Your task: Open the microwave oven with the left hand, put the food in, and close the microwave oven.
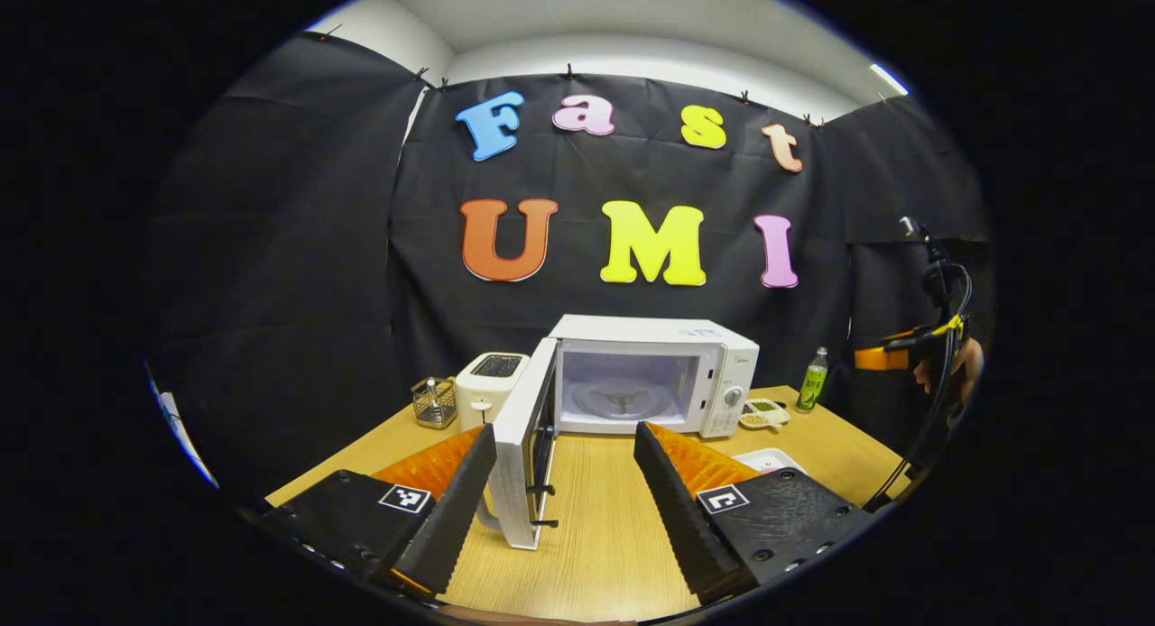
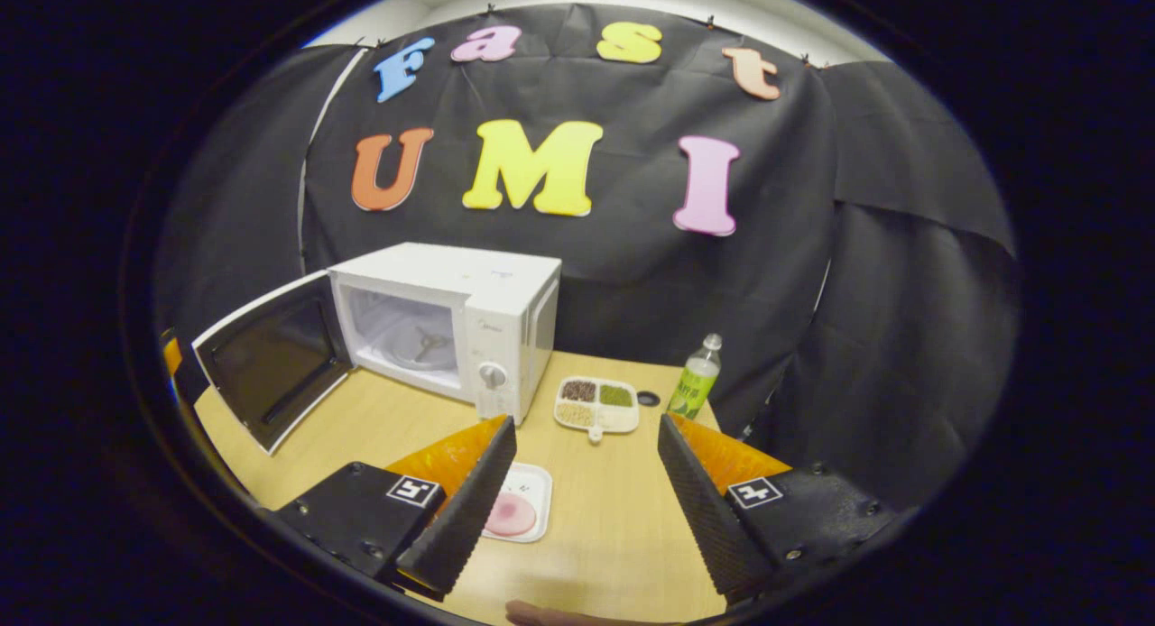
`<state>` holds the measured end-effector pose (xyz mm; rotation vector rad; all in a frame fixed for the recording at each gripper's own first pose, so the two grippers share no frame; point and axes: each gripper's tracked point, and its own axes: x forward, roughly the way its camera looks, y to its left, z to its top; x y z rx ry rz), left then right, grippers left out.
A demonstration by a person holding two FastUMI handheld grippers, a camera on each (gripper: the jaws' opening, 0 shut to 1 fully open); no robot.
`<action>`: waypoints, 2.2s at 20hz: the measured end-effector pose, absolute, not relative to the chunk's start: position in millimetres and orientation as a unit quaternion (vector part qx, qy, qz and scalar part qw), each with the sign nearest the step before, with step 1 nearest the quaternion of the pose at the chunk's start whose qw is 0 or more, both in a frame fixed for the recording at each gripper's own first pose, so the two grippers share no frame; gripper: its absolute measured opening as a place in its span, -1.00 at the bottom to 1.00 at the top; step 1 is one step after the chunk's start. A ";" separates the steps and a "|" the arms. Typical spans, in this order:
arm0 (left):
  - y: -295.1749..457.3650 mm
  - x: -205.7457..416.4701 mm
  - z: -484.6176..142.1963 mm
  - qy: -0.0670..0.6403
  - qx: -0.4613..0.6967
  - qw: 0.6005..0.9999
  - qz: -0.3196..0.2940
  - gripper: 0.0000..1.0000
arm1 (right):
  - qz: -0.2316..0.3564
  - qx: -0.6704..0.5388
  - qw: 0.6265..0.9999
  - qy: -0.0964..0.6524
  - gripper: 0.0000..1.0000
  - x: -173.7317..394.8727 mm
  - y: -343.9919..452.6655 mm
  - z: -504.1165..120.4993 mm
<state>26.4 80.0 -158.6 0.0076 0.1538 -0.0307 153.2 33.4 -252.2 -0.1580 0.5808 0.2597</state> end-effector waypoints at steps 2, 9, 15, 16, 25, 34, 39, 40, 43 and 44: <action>72.5 33.5 -147.3 0.064 0.003 0.998 -0.011 0.86 | 0.142 -0.072 0.927 0.340 1.00 161.2 34.8 -289.7; 57.1 51.0 -127.9 0.041 0.008 0.999 0.004 0.87 | 0.192 -0.041 0.821 0.536 0.87 171.0 50.9 -409.3; 51.6 56.7 -137.3 0.048 0.027 0.998 0.006 0.87 | 0.214 -0.003 0.743 0.634 0.48 164.9 64.6 -465.9; 52.3 58.4 -139.2 0.051 0.027 0.998 0.007 0.87 | 0.216 0.006 0.734 0.644 0.38 165.0 67.3 -471.2; 48.8 66.3 -151.5 0.058 0.049 0.997 0.010 0.87 | 0.233 0.022 0.670 0.705 -0.88 172.7 73.6 -498.0; 54.1 53.8 -141.1 0.043 0.033 0.999 0.004 0.87 | 0.255 0.131 0.621 0.730 -0.93 154.9 80.6 -500.2; 70.7 47.2 -139.0 0.040 0.020 0.999 0.005 0.87 | 0.242 0.211 0.622 0.714 -0.93 148.7 86.6 -498.5; 72.3 46.4 -139.7 0.041 0.015 0.999 0.001 0.87 | 0.238 0.218 0.625 0.711 -0.92 148.7 86.9 -497.9; 83.5 43.9 -146.0 0.048 0.007 0.999 -0.005 0.88 | 0.225 0.225 0.642 0.698 -0.93 151.2 87.9 -496.9; 90.3 43.2 -148.8 0.050 0.008 0.999 -0.002 0.88 | 0.219 0.228 0.646 0.695 -0.93 152.5 89.0 -495.5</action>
